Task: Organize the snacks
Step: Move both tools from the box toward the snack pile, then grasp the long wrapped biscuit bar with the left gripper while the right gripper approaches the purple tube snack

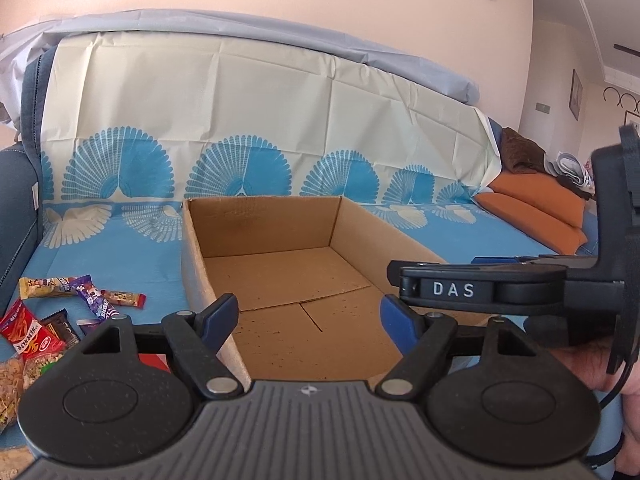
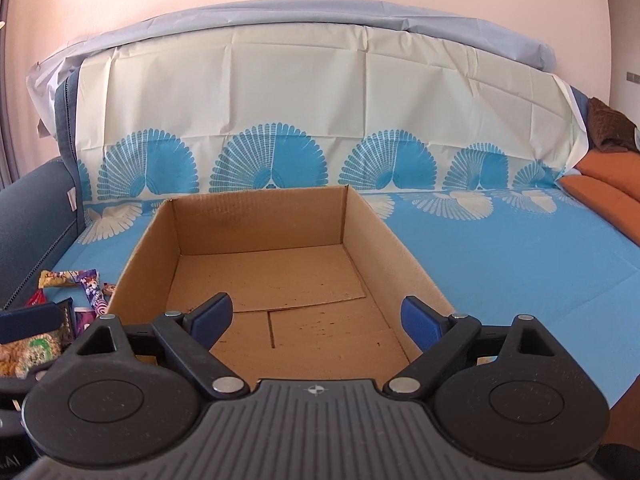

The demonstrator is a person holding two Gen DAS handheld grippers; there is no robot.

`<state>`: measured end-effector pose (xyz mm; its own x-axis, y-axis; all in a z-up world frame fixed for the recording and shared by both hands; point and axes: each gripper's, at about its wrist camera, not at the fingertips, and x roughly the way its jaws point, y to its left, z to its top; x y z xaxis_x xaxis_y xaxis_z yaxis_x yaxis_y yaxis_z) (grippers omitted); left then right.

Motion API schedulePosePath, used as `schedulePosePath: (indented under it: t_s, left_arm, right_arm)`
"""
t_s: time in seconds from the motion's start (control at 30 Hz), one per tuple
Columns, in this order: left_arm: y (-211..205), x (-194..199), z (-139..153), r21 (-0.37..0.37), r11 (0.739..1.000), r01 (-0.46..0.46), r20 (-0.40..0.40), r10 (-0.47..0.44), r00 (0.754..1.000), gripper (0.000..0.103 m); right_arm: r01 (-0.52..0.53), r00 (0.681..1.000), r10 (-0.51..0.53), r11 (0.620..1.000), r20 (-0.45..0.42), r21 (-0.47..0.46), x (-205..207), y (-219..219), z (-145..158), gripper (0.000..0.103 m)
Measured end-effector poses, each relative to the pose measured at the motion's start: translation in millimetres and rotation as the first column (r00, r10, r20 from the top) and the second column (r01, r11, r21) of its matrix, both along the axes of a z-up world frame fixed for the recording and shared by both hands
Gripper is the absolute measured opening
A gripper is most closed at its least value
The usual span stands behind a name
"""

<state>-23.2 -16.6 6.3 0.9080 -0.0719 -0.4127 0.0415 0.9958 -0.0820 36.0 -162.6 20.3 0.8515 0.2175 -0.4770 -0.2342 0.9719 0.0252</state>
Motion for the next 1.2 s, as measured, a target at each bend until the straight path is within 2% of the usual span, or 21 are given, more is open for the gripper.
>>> schedulePosePath:
  t_s: [0.17,0.3,0.4,0.5,0.57,0.67,0.8,0.93,1.0,1.1,1.2]
  left_arm:
    - [3.8,-5.7,4.2,0.002,1.0,-0.018,0.018,0.018,1.0,0.068]
    - [14.4,-13.5,7.7,-0.008,0.999,-0.039,0.024,0.039,0.999,0.052]
    - [24.2,-20.4,9.9,-0.01,0.999,-0.051,0.024,0.051,0.998,0.04]
    - [33.0,-25.5,12.0,-0.009,0.998,-0.067,0.012,0.067,0.998,0.034]
    - [37.8,-30.7,13.8,-0.006,0.997,-0.077,0.014,0.077,0.997,0.033]
    - [45.0,-37.0,15.7,-0.009,0.995,-0.099,0.007,0.099,0.995,0.033]
    - [55.4,-43.7,17.0,-0.01,0.992,-0.129,-0.001,0.129,0.992,0.033]
    - [68.1,-46.6,19.4,-0.028,0.989,-0.142,-0.012,0.142,0.99,0.033]
    - [78.8,-44.7,23.2,-0.046,0.993,-0.108,-0.04,0.106,0.994,0.034]
    - [98.0,-43.0,30.8,0.039,0.998,-0.044,-0.062,0.046,0.997,0.035]
    - [125.1,-43.2,30.3,0.127,0.991,0.038,-0.138,-0.02,0.99,0.035]
  right_arm:
    - [-0.013,1.0,0.013,1.0,-0.005,0.012,-0.6,10.2,3.5,0.091]
    - [-0.04,0.999,0.04,0.999,0.001,0.017,-4.2,23.4,5.8,0.089]
    - [-0.071,0.997,0.071,0.997,-0.001,0.028,-6.8,34.2,8.3,0.08]
    - [-0.106,0.994,0.106,0.994,0.009,0.039,-10.4,45.6,10.2,0.069]
    - [-0.13,0.991,0.13,0.991,0.007,0.043,-11.2,53.8,11.0,0.056]
    - [-0.169,0.986,0.169,0.984,0.014,0.057,-13.2,66.4,10.1,0.048]
    - [-0.216,0.976,0.216,0.975,0.022,0.051,-17.7,80.5,8.4,0.048]
    - [-0.256,0.967,0.255,0.966,0.026,0.047,-19.4,91.6,8.6,0.052]
    - [-0.271,0.962,0.271,0.961,0.024,0.052,-20.0,96.3,8.3,0.052]
    - [-0.298,0.955,0.296,0.953,0.03,0.061,-23.7,103.3,8.4,0.052]
    - [-0.337,0.941,0.335,0.939,0.047,0.063,-27.6,110.8,6.9,0.052]
